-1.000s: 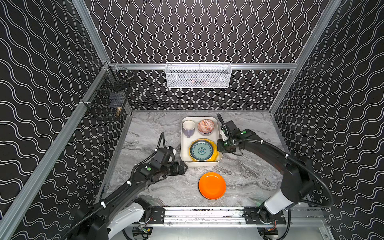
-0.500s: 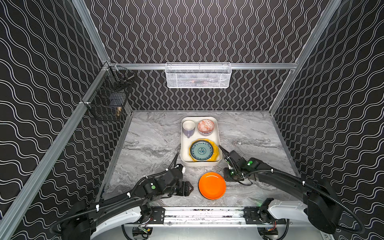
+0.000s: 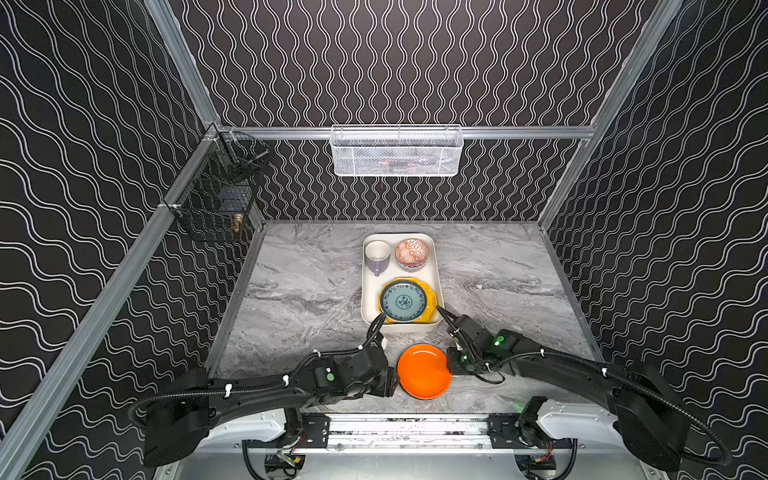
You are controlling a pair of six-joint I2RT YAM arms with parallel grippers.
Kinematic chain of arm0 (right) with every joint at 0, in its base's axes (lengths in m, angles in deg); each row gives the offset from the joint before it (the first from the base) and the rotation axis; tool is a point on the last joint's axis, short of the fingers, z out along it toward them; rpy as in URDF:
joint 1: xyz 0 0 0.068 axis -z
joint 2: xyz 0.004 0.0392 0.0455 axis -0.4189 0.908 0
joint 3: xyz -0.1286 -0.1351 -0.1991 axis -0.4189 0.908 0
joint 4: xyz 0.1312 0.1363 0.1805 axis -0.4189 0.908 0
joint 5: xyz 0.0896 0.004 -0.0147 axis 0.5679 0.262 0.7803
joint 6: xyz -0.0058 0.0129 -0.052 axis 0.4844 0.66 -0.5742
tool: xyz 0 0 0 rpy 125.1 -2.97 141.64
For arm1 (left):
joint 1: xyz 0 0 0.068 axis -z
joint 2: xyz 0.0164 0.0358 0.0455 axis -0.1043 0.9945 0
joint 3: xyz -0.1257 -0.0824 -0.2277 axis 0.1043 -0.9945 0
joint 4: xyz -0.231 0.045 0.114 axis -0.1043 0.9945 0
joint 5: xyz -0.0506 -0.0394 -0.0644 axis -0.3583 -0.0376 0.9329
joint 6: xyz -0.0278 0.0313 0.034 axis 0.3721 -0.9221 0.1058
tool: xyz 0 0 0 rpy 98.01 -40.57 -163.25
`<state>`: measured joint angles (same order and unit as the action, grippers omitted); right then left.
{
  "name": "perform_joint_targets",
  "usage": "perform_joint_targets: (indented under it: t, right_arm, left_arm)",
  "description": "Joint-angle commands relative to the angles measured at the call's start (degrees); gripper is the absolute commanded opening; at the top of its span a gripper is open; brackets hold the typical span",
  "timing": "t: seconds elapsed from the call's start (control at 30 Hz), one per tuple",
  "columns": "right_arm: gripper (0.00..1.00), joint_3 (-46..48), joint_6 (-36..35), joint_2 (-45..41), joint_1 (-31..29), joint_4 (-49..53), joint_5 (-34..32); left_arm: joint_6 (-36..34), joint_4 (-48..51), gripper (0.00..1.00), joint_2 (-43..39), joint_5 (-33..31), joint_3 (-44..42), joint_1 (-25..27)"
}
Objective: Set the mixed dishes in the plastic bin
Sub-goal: 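Open the right gripper and bring both grippers to the orange plate rim, then grip the orange plate rim with both grippers and tilt it up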
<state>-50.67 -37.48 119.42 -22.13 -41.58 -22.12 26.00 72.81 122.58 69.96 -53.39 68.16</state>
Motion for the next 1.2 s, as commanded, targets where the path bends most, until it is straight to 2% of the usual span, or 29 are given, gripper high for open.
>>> perform_joint_targets:
  t: [0.0,0.3,0.73,1.17]
  right_arm:
    - [0.21,0.58,0.24,0.53,-0.13,-2.14,0.33]
    - [0.00,0.45,0.11,0.72,-0.11,-1.08,-0.36]
    - [0.00,-1.86,0.94,-5.56,-0.13,4.92,-1.76]
    - [0.00,-0.54,2.87,-12.48,-0.12,3.07,3.66]
  left_arm:
    - [0.92,-2.27,0.65,1.03,-1.67,0.47,0.05]
    - [-0.42,-2.40,0.65,4.44,-2.37,2.40,0.05]
    - [-0.43,0.72,0.65,0.18,-4.02,2.05,0.05]
    - [-0.23,8.37,0.67,-7.52,-7.04,2.66,0.05]
